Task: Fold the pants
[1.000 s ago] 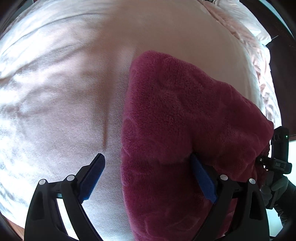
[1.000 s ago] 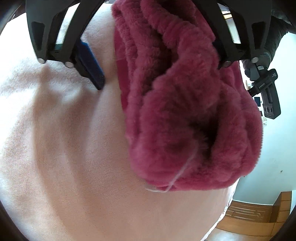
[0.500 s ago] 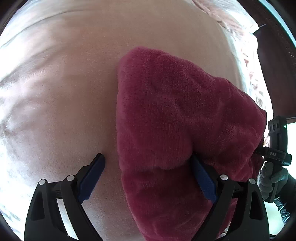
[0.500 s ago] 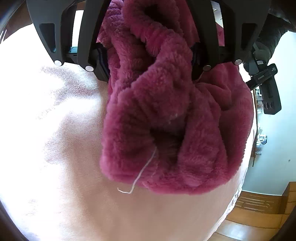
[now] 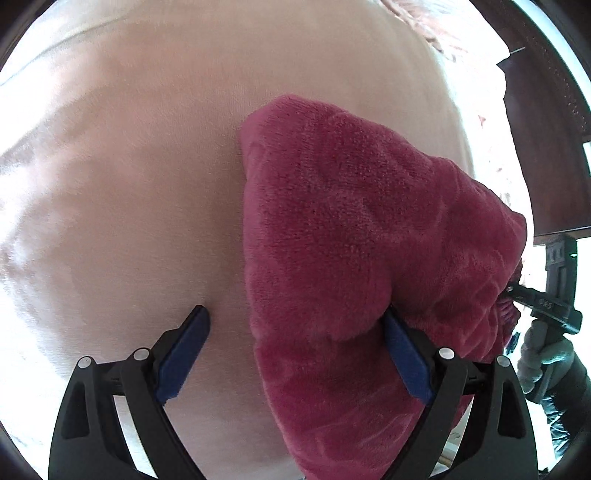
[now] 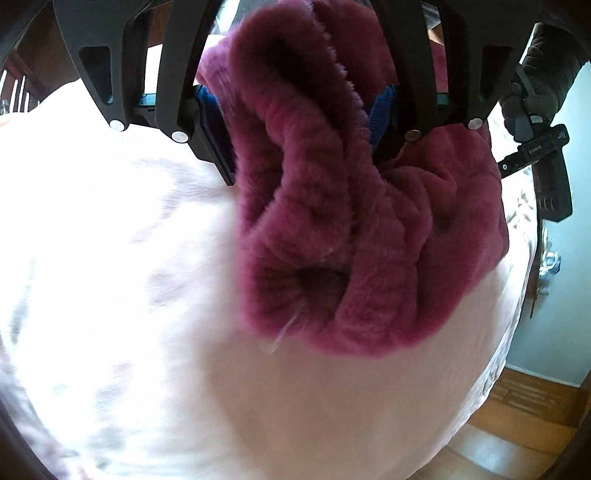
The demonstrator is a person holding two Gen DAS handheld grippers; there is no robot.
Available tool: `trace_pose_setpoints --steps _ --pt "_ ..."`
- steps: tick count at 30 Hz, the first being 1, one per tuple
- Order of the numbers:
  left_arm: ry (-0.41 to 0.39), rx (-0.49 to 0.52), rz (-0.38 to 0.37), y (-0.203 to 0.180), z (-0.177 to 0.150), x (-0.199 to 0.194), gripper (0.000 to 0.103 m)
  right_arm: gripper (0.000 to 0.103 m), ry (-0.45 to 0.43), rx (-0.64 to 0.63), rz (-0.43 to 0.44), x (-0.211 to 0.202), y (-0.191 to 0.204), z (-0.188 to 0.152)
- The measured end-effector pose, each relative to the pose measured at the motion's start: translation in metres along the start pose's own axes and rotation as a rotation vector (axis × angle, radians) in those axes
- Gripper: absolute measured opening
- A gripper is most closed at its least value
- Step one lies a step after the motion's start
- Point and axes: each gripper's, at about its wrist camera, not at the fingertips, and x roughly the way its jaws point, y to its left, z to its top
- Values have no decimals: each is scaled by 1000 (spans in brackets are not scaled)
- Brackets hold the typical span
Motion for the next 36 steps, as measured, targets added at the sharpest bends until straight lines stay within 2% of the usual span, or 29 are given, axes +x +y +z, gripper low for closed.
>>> trace_pose_setpoints --steps 5,7,9,11,12,17,21,23,25,27,29,33,36 --pt "5 13 18 -8 9 2 92 65 -22 -8 -43 -19 -2 -11" --pt "6 6 13 -12 14 2 92 65 -23 1 -20 -23 1 -11" --pt "10 -6 -5 -11 19 5 92 66 -21 6 49 -22 -2 -8" --pt "11 -26 -39 -8 21 8 92 82 -10 11 99 -20 -4 -3" --pt "11 -33 -54 1 19 9 93 84 4 14 131 -13 -3 1" --pt "4 -70 -128 19 19 14 96 88 71 1 158 35 -2 19" --pt "16 -109 -168 24 15 14 95 87 95 43 226 52 -9 21" --pt "26 -144 -204 26 13 17 94 75 107 44 269 52 -12 21" --pt "36 -189 -255 25 11 18 91 68 122 42 290 50 -14 22" --pt "40 -250 -299 19 4 23 76 62 143 34 297 47 -16 22" --pt "17 -300 -296 17 1 21 67 55 172 15 302 42 -17 25" --pt "-10 -323 -265 10 -4 8 46 49 224 -54 312 33 -5 39" --pt "-25 -338 -247 3 -4 -4 40 47 242 -88 333 24 4 49"
